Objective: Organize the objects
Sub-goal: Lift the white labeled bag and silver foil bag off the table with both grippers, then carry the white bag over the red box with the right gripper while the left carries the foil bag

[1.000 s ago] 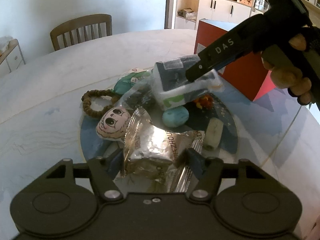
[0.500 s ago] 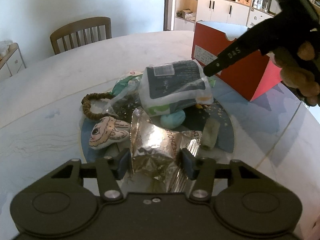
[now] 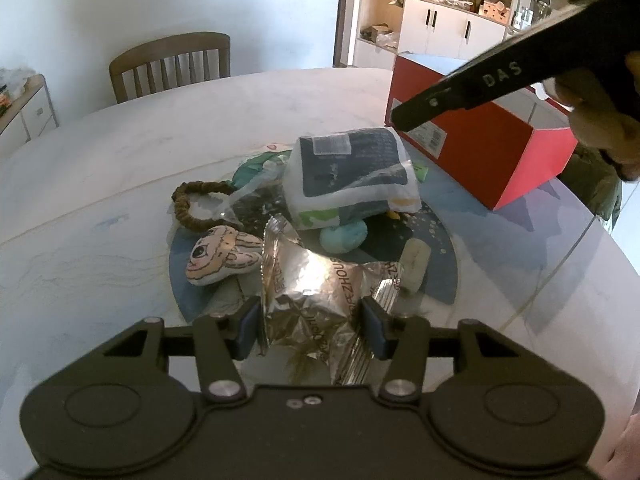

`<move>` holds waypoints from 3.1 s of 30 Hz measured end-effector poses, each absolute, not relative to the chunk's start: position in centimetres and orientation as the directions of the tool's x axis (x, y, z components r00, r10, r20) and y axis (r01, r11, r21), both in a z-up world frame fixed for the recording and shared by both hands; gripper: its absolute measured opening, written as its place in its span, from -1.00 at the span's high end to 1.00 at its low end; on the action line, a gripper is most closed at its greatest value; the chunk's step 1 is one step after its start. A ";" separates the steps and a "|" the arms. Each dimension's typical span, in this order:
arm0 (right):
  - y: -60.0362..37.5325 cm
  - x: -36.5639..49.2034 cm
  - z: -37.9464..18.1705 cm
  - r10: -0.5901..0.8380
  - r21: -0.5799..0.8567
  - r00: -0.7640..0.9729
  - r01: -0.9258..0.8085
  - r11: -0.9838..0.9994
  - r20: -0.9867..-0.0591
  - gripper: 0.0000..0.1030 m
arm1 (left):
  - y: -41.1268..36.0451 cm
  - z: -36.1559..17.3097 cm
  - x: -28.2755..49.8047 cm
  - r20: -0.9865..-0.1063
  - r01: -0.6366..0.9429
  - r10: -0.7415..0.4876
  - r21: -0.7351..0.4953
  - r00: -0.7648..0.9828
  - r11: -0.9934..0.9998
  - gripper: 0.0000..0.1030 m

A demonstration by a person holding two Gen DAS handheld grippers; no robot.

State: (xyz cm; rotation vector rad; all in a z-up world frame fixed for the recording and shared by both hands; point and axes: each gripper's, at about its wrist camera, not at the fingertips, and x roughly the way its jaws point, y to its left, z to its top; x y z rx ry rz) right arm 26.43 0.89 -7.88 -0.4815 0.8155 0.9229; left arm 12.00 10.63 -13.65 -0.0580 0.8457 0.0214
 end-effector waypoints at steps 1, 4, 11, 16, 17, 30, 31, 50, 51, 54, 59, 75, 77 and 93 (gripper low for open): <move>1.3 26.6 -7.8 0.504 -0.039 0.338 -0.857 0.514 -0.794 0.74 | 10.7 -13.6 12.0 -0.749 -0.043 -0.003 -0.043 0.663 0.998 0.00; 2.3 27.0 -7.8 0.496 -0.054 0.313 -0.882 0.468 -0.810 0.23 | 10.8 -13.6 12.0 -0.750 -0.049 -0.002 -0.046 0.661 0.998 0.00; 5.0 27.3 -7.9 0.492 -0.126 0.248 -0.955 0.268 -0.834 -0.31 | 11.7 -13.5 12.2 -0.754 -0.075 0.005 -0.058 0.657 0.996 0.00; 7.2 28.5 -9.6 0.449 -0.124 0.189 -0.977 0.171 -0.873 -0.31 | 11.9 -13.5 12.4 -0.754 -0.078 0.010 -0.054 0.657 0.995 0.00; 7.5 28.8 -10.0 0.439 -0.111 0.173 -0.980 0.164 -0.882 -0.31 | 11.9 -13.5 12.4 -0.754 -0.077 0.010 -0.054 0.657 0.996 0.00; 6.9 28.9 -11.8 0.395 -0.103 0.168 -0.978 0.181 -0.903 0.28 | 11.8 -13.5 12.4 -0.755 -0.077 0.005 -0.059 0.656 0.995 0.00; 6.8 28.7 -11.7 0.396 -0.109 0.177 -0.976 0.187 -0.901 0.35 | 11.8 -13.4 12.3 -0.753 -0.078 0.005 -0.062 0.658 0.995 0.00; 0.8 24.2 -7.9 0.452 -0.067 0.372 -0.826 0.559 -0.811 0.85 | 10.8 -10.4 11.8 -0.712 -0.033 -0.015 -0.053 0.702 0.998 0.01; 0.3 24.1 -7.4 0.459 -0.051 0.379 -0.812 0.581 -0.804 0.85 | 10.7 -10.2 11.8 -0.710 -0.028 -0.019 -0.054 0.704 0.998 0.01; -1.6 24.0 -5.8 0.471 -0.014 0.402 -0.772 0.635 -0.785 0.85 | 10.1 -9.2 11.9 -0.699 -0.008 -0.034 -0.057 0.714 0.998 0.00; -4.7 24.0 -3.4 0.471 0.018 0.441 -0.715 0.698 -0.764 0.84 | 8.8 -7.7 12.5 -0.678 0.023 -0.051 -0.051 0.733 0.998 0.01; -17.0 29.9 1.1 0.457 0.088 0.552 -0.567 0.819 -0.698 0.84 | 1.5 -3.5 18.4 -0.643 0.082 -0.068 -0.008 0.763 0.997 0.00; -18.6 31.5 1.6 0.451 0.091 0.567 -0.550 0.830 -0.689 0.84 | 0.3 -3.1 19.5 -0.639 0.088 -0.067 0.002 0.766 0.996 0.08; -26.5 40.1 -0.6 0.464 0.157 0.552 -0.513 0.844 -0.693 0.84 | 0.3 -6.7 24.6 -0.779 -0.038 0.012 -0.016 0.627 0.999 0.20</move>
